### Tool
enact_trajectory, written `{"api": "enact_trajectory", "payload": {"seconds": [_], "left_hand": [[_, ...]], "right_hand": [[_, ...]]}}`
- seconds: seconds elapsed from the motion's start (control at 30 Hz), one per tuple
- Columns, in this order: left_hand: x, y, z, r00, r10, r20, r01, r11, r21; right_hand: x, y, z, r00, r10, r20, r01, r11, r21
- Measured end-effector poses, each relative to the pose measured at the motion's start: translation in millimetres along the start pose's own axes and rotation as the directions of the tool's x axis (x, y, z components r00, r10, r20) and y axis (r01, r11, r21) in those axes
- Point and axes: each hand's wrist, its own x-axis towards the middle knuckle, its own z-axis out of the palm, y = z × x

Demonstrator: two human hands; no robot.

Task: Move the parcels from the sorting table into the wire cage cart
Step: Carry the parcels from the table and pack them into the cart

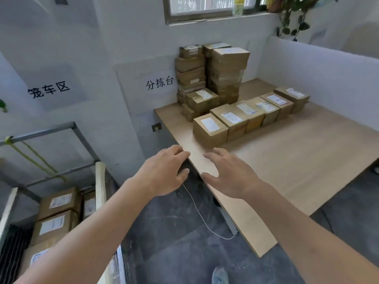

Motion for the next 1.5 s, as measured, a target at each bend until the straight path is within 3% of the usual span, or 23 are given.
{"api": "enact_trajectory", "payload": {"seconds": [0.47,0.8,1.07,1.27,1.5], "left_hand": [[212.0,-11.7,84.5,0.989,-0.049,0.142,0.061,0.995,-0.077],[341.8,-62.2,137.3,0.973,-0.005,0.23,0.033,0.993,-0.115],[451.6,-122.9,196.7,0.947,0.104,0.304,-0.054,0.984,-0.168],[488.7,-151.0,237.4,0.924,0.139,0.356,-0.089,0.984,-0.153],[481.2,-163.1,246.2,0.908,0.097,0.409,-0.038,0.988,-0.149]], "right_hand": [[163.2,155.0,-2.8,0.992,0.05,0.112,-0.057,0.997,0.055],[295.2,198.8,16.0,0.976,0.14,0.169,-0.149,0.988,0.042],[416.9,219.8,73.4,0.922,0.315,0.224,-0.343,0.934,0.098],[464.2,238.5,107.9,0.847,0.484,0.218,-0.519,0.843,0.143],[470.6,236.7,123.5,0.807,0.578,0.12,-0.59,0.778,0.215]]}}
